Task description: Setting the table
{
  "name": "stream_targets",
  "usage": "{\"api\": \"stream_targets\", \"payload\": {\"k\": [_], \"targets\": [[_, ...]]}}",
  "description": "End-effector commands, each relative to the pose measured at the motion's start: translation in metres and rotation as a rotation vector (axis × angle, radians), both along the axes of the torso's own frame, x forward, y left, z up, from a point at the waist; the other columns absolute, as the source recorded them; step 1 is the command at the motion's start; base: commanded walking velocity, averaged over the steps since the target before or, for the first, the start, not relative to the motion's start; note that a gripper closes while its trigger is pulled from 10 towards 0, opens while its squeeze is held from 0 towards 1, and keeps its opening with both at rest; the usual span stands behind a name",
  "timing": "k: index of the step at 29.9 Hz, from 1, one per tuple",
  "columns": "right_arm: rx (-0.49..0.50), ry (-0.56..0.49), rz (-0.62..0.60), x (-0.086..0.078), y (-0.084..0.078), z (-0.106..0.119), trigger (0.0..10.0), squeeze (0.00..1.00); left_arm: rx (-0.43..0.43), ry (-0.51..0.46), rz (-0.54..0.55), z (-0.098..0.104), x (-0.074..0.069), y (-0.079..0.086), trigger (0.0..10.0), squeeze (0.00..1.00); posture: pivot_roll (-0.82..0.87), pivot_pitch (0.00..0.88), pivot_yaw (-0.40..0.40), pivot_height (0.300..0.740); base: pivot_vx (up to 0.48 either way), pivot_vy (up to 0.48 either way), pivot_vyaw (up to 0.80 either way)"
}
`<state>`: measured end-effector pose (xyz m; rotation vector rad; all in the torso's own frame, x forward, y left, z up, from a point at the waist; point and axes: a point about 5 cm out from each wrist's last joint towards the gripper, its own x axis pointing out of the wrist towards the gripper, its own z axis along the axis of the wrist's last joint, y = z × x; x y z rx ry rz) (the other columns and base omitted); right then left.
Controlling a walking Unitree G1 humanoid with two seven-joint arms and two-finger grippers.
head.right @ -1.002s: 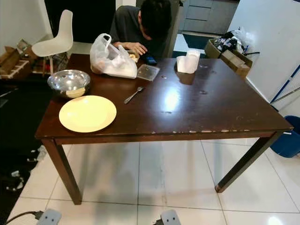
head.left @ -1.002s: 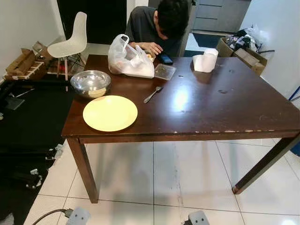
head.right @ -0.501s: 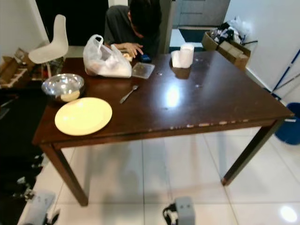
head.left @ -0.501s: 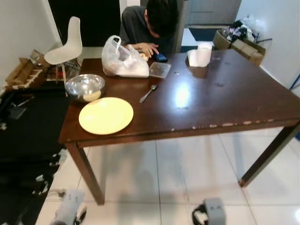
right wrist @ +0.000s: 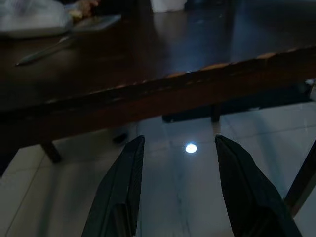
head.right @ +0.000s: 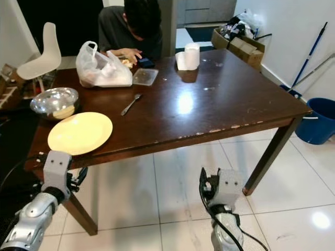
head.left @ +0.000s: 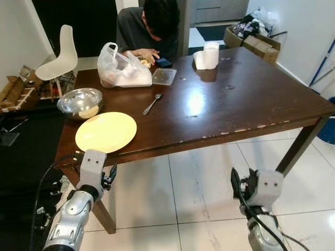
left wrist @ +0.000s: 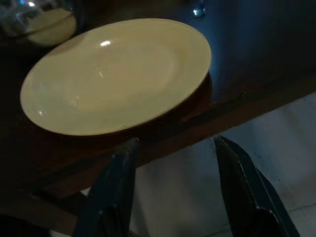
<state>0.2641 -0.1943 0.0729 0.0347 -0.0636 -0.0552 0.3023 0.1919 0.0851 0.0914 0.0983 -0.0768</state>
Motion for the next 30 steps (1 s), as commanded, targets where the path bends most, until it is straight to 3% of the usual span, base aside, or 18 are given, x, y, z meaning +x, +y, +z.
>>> {"api": "stream_targets", "payload": {"k": [1,6,13,18,20,22,24,30], "targets": [[0.021,0.026,0.034,-0.003,0.008,-0.001,10.0,0.0,-0.037,0.017,0.038,0.002,-0.004,0.002,10.0,0.0,-0.12,0.0,0.1,0.74,0.0,0.0,0.0],[0.045,0.026,0.053,0.001,0.012,0.01,10.0,0.0,-0.078,-0.036,0.043,0.021,-0.005,-0.01,10.0,0.0,-0.1,0.0,0.074,0.74,0.0,0.0,0.0],[0.046,0.003,0.047,0.011,0.012,0.02,10.0,0.0,-0.086,-0.087,0.053,0.033,-0.001,-0.01,10.0,0.0,-0.11,0.0,0.072,0.74,0.0,0.0,0.0],[-0.014,-0.075,0.072,0.022,0.006,0.048,10.0,0.0,-0.058,-0.204,0.094,0.061,0.003,-0.009,10.0,0.0,-0.1,0.0,0.049,0.74,0.0,0.0,0.0],[-0.014,-0.075,0.072,0.022,0.006,0.048,10.0,0.0,-0.058,-0.204,0.094,0.061,0.003,-0.009,10.0,0.0,-0.1,0.0,0.049,0.74,0.0,0.0,0.0],[-0.037,-0.131,0.078,0.027,0.003,0.068,10.0,0.0,-0.033,-0.275,0.116,0.076,0.005,-0.012,10.0,0.0,-0.11,0.0,0.052,0.74,0.379,0.0,0.0],[-0.04,-0.145,0.079,0.028,0.003,0.073,10.0,0.0,-0.032,-0.291,0.123,0.079,0.005,-0.013,10.0,0.0,-0.11,0.0,0.052,0.74,0.48,0.0,0.0],[-0.044,-0.14,0.079,0.028,0.002,0.073,10.0,0.0,-0.039,-0.315,0.114,0.086,0.007,-0.02,10.0,0.0,-0.12,0.0,0.058,0.74,0.48,0.0,0.0]]}}
